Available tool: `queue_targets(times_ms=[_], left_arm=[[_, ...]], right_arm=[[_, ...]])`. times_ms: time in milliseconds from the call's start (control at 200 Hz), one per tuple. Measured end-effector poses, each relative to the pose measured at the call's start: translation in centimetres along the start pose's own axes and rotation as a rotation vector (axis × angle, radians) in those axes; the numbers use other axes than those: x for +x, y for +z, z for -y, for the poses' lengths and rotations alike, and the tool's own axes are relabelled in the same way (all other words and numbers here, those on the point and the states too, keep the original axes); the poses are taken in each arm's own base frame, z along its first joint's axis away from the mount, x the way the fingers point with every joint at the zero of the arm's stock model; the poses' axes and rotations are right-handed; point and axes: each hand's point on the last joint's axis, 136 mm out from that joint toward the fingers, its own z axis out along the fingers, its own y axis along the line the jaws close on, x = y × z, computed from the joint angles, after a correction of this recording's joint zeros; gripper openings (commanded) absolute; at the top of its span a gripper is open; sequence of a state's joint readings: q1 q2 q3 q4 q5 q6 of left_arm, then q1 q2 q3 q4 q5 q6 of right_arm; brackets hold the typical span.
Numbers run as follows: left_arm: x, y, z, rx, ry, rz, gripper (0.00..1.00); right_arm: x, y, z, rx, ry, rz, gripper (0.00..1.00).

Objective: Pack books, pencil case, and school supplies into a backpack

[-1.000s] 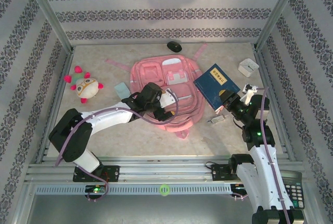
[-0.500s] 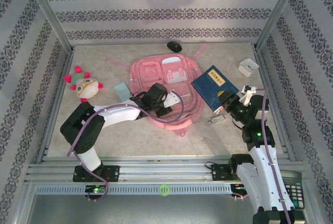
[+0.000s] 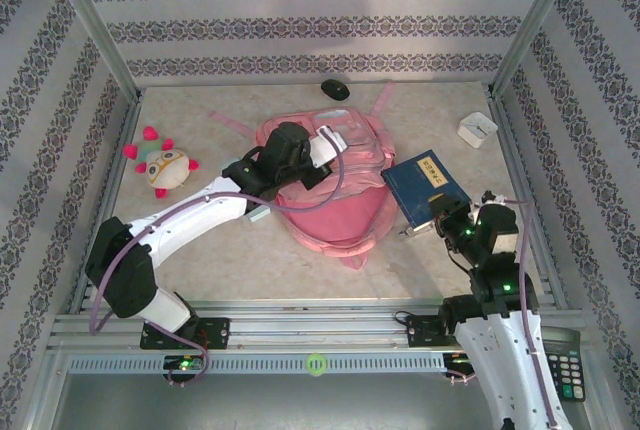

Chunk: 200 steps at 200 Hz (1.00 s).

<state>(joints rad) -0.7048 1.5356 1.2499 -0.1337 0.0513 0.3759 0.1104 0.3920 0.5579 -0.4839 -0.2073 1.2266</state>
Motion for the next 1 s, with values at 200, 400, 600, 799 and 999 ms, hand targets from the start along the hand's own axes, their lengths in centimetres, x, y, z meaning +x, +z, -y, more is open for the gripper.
queue_targets(times_ms=[200,400,600,799,999], left_arm=[[0.9,0.8,0.0,0.002,-0.068,-0.043,0.00],[0.0,2.6,-2.1,-0.084,-0.130,-0.086,0.00],[-0.2,2.5,-3.4,-0.151,-0.209,-0.080,0.00],[-0.4,2.6,-3.0,-0.119,-0.272,-0.068,0.00],[-1.0,2.3,-2.6,-0.080,-0.317,-0.043,0.00]], right_arm=[[2.1,0.8,0.8,0.038,0.004,-0.032,0.00],[1.6,-0.8,1.6,0.081,-0.029,0.036,0.00],[2.5,-0.3,2.0,0.143,-0.055,-0.002,0.00],[7.4,4.3,1.2,0.099,-0.084,-0.152,0.00],[11.2,9.6,0.1,0.051,-0.055,-0.208,0.00]])
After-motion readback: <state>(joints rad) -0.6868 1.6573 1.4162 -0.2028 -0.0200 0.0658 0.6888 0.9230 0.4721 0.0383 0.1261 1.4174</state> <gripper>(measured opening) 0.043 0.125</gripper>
